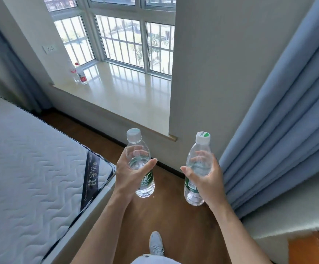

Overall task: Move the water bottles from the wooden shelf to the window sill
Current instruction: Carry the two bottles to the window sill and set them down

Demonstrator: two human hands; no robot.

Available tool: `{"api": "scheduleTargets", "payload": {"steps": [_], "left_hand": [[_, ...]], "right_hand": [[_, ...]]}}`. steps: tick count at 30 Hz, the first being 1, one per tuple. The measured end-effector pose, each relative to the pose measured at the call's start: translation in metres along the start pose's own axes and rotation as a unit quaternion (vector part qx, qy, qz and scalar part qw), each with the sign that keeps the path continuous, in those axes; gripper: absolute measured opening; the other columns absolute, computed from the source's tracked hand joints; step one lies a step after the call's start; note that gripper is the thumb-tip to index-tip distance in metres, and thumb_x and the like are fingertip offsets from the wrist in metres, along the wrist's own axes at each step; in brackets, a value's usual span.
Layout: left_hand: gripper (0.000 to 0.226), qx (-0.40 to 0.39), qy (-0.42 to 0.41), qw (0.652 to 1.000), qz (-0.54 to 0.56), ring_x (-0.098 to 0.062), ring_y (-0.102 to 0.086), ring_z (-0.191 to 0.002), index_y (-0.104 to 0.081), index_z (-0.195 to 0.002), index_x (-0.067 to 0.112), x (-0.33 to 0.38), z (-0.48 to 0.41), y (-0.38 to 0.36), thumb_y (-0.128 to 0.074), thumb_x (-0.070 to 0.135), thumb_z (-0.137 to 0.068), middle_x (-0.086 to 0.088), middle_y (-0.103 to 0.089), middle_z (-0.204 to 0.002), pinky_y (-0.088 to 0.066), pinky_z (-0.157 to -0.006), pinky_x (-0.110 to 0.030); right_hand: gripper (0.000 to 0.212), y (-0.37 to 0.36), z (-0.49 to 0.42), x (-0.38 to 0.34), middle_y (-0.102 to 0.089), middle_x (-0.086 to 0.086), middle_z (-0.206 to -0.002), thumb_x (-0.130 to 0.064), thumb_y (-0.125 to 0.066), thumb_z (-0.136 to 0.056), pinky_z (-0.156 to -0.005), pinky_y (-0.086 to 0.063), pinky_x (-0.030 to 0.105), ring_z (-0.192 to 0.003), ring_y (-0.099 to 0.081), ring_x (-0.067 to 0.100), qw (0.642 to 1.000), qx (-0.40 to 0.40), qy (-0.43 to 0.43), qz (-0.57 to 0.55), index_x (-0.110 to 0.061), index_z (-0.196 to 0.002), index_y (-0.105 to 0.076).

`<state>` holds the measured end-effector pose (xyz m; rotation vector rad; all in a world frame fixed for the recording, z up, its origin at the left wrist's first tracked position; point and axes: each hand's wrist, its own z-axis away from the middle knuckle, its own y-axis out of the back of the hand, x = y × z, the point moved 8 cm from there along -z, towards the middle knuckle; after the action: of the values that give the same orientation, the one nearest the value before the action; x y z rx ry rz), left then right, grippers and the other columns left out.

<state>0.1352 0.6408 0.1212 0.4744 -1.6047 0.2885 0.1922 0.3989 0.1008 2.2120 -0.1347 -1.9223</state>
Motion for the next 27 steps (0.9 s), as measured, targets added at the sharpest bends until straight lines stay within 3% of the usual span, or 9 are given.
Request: {"api": "scheduleTargets", "payload": {"steps": [3,10,14,17,22,27], "left_hand": [[0.059,0.009,0.001,1.0,-0.002,-0.017,-0.07,-0.094,-0.062,-0.104,0.023,-0.008,-0.052,0.006,-0.086,0.047,-0.056,0.003,-0.07,-0.099,-0.059,-0.086,-0.042],[0.06,0.017,-0.001,1.0,-0.017,-0.019,-0.07,-0.096,-0.062,-0.106,0.026,-0.023,-0.158,0.028,-0.088,0.05,-0.057,-0.002,-0.07,-0.101,-0.058,-0.087,-0.044],[0.06,0.043,0.003,0.999,-0.015,-0.015,-0.069,-0.099,-0.061,-0.107,0.026,-0.029,-0.197,0.046,-0.087,0.049,-0.058,-0.001,-0.07,-0.103,-0.058,-0.085,-0.034],[0.06,0.068,-0.002,0.998,-0.017,-0.012,-0.069,-0.098,-0.061,-0.108,0.025,-0.032,-0.223,0.062,-0.086,0.049,-0.059,0.003,-0.069,-0.103,-0.056,-0.081,-0.025],[0.063,0.115,0.004,0.993,-0.037,-0.002,-0.065,-0.101,-0.06,-0.11,0.024,-0.044,-0.272,0.087,-0.086,0.052,-0.06,0.017,-0.066,-0.102,-0.053,-0.077,-0.018],[0.062,0.173,0.003,0.983,-0.065,0.003,-0.063,-0.101,-0.059,-0.109,0.029,-0.049,-0.334,0.109,-0.079,0.058,-0.058,0.026,-0.063,-0.103,-0.052,-0.075,-0.013]], "right_hand": [[0.054,-0.028,-0.05,-0.005,-0.069,-0.009,-0.101,-0.049,-0.083,-0.065,-0.08,-0.052,0.016,-0.097,-0.066,0.008,1.0,-0.008,0.015,0.017,-0.036,-0.11,-0.055],[0.052,-0.102,-0.149,-0.011,-0.07,-0.01,-0.099,-0.051,-0.082,-0.063,-0.085,-0.052,0.028,-0.096,-0.068,0.01,0.999,-0.026,0.023,0.017,-0.036,-0.105,-0.056],[0.05,-0.143,-0.189,-0.015,-0.07,-0.012,-0.099,-0.053,-0.082,-0.062,-0.079,-0.045,0.007,-0.097,-0.066,0.003,0.998,-0.048,0.039,0.021,-0.045,-0.104,-0.056],[0.044,-0.174,-0.217,-0.016,-0.068,-0.006,-0.108,-0.053,-0.082,-0.062,-0.076,-0.044,0.003,-0.098,-0.064,0.0,0.996,-0.075,0.045,0.022,-0.061,-0.095,-0.053],[0.044,-0.226,-0.27,-0.014,-0.067,-0.002,-0.111,-0.049,-0.087,-0.066,-0.076,-0.051,0.011,-0.1,-0.066,0.006,0.991,-0.121,0.052,0.005,-0.059,-0.094,-0.055],[0.061,-0.274,-0.345,-0.008,-0.068,-0.015,-0.1,-0.058,-0.083,-0.061,-0.087,-0.058,0.043,-0.096,-0.069,0.009,0.988,-0.152,0.028,-0.028,-0.038,-0.112,-0.056]]}}
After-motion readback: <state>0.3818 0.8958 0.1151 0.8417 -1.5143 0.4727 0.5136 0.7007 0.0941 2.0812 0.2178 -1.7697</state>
